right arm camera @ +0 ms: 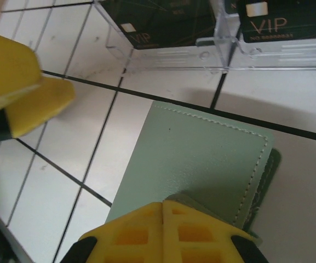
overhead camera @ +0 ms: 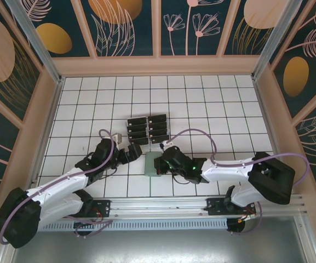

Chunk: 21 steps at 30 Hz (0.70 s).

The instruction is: Put the credit cards into the card holder

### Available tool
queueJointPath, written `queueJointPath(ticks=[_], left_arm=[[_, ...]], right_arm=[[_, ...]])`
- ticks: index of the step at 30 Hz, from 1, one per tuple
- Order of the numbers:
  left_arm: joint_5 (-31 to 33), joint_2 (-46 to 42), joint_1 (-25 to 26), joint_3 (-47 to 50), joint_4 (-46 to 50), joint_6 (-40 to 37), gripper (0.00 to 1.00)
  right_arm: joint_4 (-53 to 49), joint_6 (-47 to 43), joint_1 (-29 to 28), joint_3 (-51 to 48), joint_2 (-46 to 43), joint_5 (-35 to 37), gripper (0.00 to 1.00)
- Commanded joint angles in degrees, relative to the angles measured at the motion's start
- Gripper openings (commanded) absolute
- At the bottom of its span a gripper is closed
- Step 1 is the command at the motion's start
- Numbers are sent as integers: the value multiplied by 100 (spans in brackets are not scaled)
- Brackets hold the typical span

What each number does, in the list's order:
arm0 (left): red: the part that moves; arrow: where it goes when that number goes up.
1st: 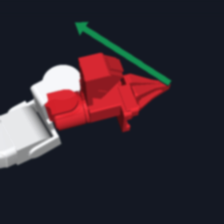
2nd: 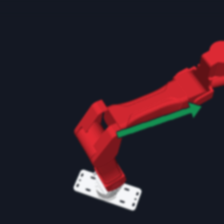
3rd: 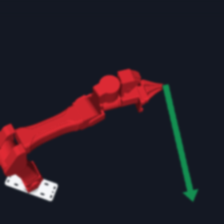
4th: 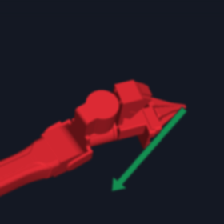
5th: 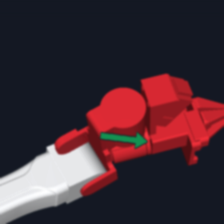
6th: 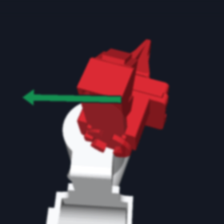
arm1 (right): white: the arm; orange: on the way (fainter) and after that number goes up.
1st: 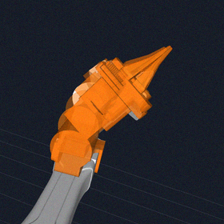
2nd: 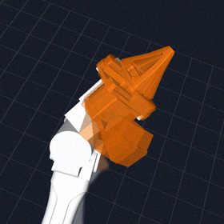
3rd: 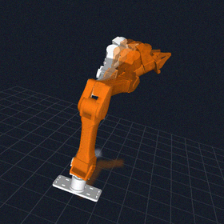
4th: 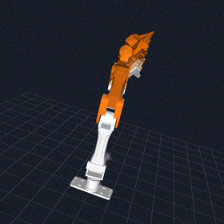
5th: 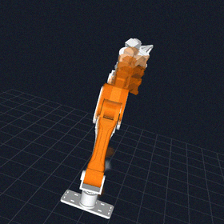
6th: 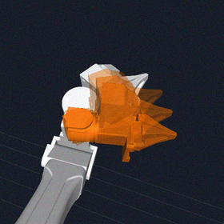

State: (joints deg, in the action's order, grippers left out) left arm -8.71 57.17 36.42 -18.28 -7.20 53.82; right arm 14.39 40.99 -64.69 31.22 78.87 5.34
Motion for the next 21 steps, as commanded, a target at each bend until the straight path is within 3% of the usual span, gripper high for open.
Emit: queueJointPath(ticks=[1, 12, 21], left_arm=[[9, 105, 80, 79, -517, 256, 99], [-30, 397, 245, 20, -1262, 619, 96], [72, 597, 583, 32, -1780, 856, 74]], right_arm=[[596, 127, 44, -94, -227, -132, 0], [767, 207, 43, -20, -576, -209, 0], [920, 224, 41, -37, -649, -239, 0]])
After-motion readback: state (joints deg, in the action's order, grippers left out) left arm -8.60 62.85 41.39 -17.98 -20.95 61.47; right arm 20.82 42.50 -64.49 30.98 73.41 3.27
